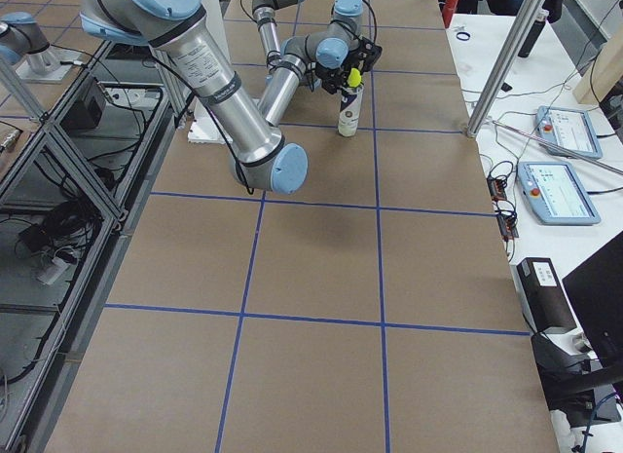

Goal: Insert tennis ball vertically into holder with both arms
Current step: 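Carry the second ball with the right gripper over the can, then drop the second ball into the can by opening the right gripper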

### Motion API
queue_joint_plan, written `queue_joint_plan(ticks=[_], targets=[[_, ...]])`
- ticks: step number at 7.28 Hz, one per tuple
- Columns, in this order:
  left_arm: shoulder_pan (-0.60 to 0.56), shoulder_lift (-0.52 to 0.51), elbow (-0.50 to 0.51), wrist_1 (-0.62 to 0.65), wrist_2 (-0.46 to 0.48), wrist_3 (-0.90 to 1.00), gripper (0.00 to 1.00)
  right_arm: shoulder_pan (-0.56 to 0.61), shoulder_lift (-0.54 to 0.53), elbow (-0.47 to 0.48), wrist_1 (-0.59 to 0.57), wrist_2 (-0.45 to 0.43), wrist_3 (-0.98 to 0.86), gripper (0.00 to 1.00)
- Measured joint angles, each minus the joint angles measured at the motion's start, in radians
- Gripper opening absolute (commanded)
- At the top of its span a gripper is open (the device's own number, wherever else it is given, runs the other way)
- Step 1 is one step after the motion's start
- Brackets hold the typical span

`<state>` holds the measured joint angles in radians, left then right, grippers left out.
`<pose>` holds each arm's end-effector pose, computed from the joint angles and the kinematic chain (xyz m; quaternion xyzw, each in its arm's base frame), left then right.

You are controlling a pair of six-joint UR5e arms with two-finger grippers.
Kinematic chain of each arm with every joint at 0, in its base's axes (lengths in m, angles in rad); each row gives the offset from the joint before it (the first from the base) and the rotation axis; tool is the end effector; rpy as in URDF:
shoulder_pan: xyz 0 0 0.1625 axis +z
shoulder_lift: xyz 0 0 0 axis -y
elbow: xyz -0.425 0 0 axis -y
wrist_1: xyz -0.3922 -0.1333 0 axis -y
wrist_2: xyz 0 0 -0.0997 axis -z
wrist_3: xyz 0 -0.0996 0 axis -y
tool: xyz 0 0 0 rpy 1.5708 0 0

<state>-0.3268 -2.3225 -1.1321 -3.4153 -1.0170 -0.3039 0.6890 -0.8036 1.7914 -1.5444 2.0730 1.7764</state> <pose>0.5832 -0.3937 0.2223 0.6966 0.5002 -0.0090 0.5143 -0.4380 -0.4713 0.1025 -0.0983 -0.5087 0.2574 0.8156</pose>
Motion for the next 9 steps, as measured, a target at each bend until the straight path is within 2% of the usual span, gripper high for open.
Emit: queue_joint_plan(ticks=[1, 2, 7, 9], targets=[[0.0, 0.0, 0.0, 0.0, 0.0, 0.0, 0.87, 0.0, 0.002, -0.005, 0.001, 0.0, -0.001, 0.65], [0.0, 0.0, 0.0, 0.0, 0.0, 0.0, 0.87, 0.0, 0.008, -0.013, 0.001, 0.0, -0.001, 0.98], [0.0, 0.002, 0.0, -0.001, 0.0, 0.0, 0.87, 0.0, 0.027, -0.034, 0.001, 0.004, -0.007, 0.99], [0.0, 0.001, -0.001, 0.0, 0.0, 0.0, 0.95, 0.02, 0.023, -0.026, 0.0, 0.021, -0.009, 0.99]])
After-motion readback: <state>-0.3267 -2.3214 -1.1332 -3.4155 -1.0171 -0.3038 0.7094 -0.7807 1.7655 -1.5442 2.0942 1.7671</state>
